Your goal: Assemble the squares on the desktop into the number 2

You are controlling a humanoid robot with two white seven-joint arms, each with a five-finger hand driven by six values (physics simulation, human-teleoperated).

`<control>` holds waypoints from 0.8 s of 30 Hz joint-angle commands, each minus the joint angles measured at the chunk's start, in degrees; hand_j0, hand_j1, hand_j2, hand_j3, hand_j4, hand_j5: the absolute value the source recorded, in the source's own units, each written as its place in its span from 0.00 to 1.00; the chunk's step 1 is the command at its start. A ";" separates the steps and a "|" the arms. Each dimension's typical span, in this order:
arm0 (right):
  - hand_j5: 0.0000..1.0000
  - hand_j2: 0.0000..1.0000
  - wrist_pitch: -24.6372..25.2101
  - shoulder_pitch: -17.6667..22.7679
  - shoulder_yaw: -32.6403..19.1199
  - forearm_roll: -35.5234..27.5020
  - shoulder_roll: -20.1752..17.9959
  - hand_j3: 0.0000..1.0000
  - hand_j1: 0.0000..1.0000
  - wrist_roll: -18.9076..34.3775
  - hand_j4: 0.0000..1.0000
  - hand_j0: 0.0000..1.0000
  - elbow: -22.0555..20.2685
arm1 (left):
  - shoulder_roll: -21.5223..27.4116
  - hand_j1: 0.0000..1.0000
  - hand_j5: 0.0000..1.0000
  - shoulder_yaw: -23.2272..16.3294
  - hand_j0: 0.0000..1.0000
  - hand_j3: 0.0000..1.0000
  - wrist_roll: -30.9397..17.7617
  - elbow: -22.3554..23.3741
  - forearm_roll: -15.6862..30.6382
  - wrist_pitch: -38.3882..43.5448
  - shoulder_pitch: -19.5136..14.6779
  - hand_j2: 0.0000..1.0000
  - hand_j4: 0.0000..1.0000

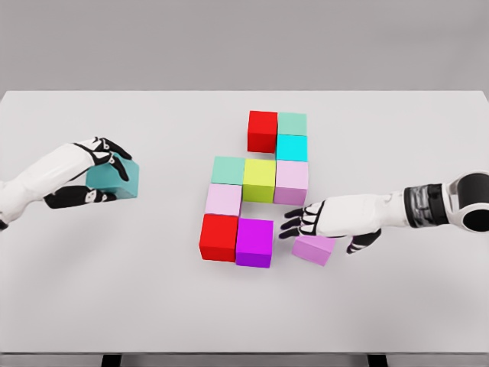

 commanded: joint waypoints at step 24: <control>1.00 1.00 -1.10 -1.41 -1.35 2.99 0.14 1.00 1.00 -1.67 1.00 1.00 -0.64 | -6.59 0.40 0.40 -6.75 0.40 0.40 -0.49 1.35 -2.72 6.80 -9.93 0.40 0.40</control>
